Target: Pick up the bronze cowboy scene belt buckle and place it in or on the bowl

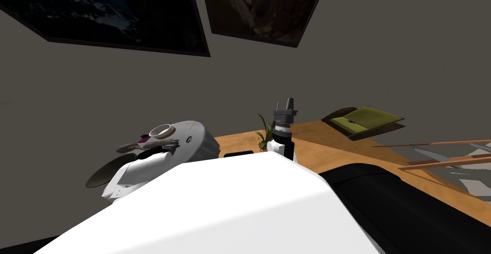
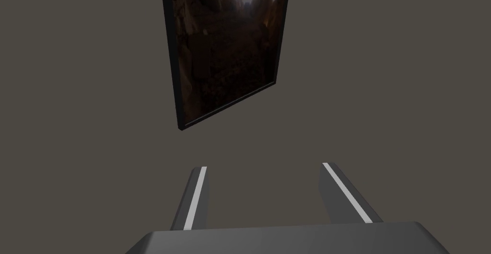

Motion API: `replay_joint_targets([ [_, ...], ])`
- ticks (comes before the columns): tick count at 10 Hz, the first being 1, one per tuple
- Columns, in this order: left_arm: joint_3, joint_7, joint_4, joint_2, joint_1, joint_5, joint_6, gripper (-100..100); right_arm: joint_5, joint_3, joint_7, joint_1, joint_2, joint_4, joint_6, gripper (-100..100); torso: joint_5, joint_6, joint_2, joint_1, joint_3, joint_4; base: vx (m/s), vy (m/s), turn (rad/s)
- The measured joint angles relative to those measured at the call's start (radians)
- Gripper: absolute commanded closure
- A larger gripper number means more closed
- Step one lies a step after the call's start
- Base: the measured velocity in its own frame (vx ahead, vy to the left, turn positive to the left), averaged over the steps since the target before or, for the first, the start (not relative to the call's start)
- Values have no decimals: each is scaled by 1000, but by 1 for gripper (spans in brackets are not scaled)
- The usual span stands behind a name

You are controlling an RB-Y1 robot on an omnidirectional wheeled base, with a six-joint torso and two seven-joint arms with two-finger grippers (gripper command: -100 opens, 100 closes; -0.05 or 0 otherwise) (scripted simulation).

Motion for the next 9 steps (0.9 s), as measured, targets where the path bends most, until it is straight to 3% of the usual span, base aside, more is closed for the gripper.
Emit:
replay_joint_targets([
  [9, 64, -55, 136, 47, -25, 95, 230, -100, 0, 0, 0, 0, 0, 0, 0, 0, 0, 0, 3, 2, 2, 1, 112, 7, 19],
])
